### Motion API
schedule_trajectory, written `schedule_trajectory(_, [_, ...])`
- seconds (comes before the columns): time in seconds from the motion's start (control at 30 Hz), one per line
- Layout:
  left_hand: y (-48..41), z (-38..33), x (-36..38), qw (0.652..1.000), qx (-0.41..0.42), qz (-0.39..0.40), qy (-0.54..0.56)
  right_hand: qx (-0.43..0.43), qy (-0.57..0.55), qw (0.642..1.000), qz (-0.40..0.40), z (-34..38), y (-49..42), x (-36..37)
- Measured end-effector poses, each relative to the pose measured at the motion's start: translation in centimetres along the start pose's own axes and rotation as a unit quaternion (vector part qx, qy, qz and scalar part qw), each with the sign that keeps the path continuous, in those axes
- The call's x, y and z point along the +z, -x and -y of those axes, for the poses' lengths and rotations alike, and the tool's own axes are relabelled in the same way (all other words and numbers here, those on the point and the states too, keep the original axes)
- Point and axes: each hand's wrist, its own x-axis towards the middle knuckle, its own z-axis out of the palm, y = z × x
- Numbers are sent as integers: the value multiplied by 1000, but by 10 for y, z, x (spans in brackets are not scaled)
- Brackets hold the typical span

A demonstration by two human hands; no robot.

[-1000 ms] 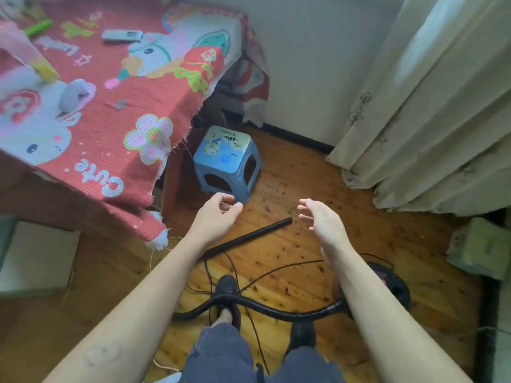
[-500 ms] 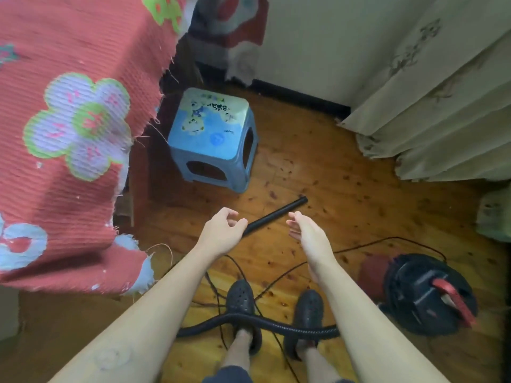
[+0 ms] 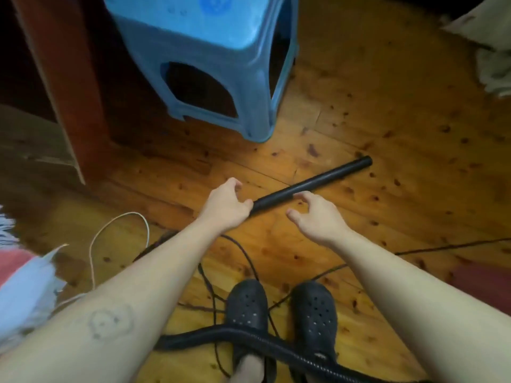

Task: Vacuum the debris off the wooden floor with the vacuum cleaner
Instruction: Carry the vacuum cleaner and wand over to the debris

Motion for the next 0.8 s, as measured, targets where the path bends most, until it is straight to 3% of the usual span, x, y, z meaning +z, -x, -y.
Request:
schedule_trajectory(0.17, [-63,36,70,1000,-22,-12,-9,-49,195,979,8,-25,-65,44])
schedule_trajectory(0.33, [-97,65,117,994,-34,-20,-104,-111,271,956,-32,-36,-103,79])
schedule_trajectory(0.57, [-106,67,126,980,-4,1,-200,-81,128,988,-40,-40,-100,77])
schedule_trajectory(0.8, [-51,26,60,974,74,25,-214,-41,-90,981,-165,-7,-39,9])
